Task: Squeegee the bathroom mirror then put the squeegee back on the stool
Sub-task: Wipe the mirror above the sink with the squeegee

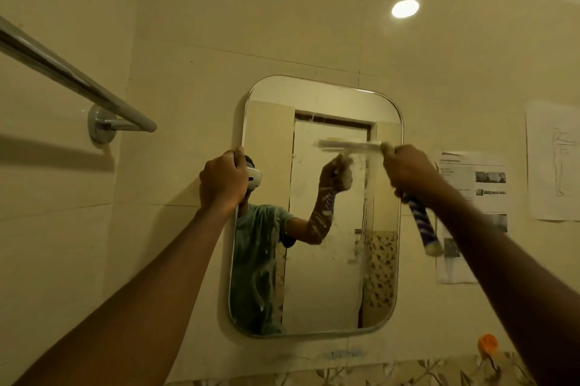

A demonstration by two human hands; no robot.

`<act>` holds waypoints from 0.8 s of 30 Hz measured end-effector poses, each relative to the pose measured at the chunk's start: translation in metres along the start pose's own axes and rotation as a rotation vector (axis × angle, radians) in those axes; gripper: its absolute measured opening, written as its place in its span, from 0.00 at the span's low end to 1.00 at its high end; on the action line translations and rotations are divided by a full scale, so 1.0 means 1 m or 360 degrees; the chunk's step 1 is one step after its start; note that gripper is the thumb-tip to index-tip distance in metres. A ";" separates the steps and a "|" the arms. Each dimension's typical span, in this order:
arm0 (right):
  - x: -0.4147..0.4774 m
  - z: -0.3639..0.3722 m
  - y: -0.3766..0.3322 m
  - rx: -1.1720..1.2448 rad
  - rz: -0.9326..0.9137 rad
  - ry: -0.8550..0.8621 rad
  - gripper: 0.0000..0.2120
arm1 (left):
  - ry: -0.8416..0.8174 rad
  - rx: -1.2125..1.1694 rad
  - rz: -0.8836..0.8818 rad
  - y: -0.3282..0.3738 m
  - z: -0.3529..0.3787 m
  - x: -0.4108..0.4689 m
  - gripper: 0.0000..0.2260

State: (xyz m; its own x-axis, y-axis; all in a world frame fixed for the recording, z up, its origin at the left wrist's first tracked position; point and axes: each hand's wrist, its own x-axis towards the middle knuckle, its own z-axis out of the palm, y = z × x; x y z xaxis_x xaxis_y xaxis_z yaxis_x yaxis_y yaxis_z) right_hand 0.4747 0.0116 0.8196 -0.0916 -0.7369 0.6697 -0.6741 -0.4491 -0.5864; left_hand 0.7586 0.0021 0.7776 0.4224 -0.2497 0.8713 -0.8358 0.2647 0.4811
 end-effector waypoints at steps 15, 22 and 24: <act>-0.010 0.012 0.021 0.0009 0.0003 -0.0062 0.20 | 0.0042 -0.0006 -0.0019 -0.001 0.005 -0.001 0.22; 0.025 -0.025 -0.013 0.0034 -0.0021 0.0064 0.20 | 0.0057 0.0006 -0.0011 -0.001 0.005 -0.002 0.22; 0.046 -0.037 -0.030 0.0082 -0.0050 0.0171 0.19 | 0.0075 0.0000 -0.0004 -0.003 0.006 -0.003 0.22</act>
State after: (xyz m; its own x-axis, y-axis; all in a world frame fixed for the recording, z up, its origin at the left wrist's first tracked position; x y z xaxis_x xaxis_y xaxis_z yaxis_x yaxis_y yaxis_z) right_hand 0.4635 0.0101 0.8854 -0.1512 -0.6650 0.7314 -0.6397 -0.4983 -0.5852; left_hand 0.7576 -0.0040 0.7735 0.4407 -0.2065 0.8736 -0.8347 0.2639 0.4834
